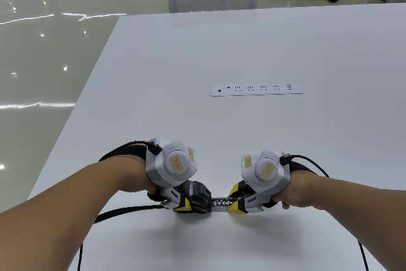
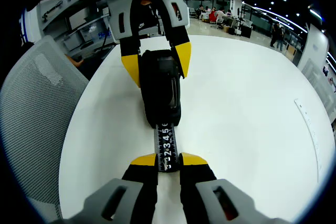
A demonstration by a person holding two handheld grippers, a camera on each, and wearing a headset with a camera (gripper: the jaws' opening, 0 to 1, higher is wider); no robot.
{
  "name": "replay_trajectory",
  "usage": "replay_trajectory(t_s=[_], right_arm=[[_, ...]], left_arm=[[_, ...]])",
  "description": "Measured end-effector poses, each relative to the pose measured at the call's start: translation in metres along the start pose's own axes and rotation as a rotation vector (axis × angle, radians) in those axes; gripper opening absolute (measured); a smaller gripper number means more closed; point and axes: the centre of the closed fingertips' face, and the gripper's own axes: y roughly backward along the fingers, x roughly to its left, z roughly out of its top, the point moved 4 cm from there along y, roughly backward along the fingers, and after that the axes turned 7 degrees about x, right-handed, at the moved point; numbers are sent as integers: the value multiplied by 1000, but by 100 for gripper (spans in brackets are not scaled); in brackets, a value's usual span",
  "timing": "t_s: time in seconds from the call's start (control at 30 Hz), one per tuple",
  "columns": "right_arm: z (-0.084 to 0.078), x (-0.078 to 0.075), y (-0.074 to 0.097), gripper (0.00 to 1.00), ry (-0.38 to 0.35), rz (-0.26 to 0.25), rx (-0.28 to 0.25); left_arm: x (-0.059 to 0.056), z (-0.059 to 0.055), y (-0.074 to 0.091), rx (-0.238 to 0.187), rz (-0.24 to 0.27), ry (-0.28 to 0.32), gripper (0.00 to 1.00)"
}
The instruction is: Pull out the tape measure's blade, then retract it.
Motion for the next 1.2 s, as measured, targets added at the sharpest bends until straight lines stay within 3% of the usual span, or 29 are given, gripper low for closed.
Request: replay_trajectory(t_s=[1.2], right_arm=[[-23, -4, 17, 13, -4, -9, 18]], left_arm=[[0, 1, -1, 1, 0, 18, 30]])
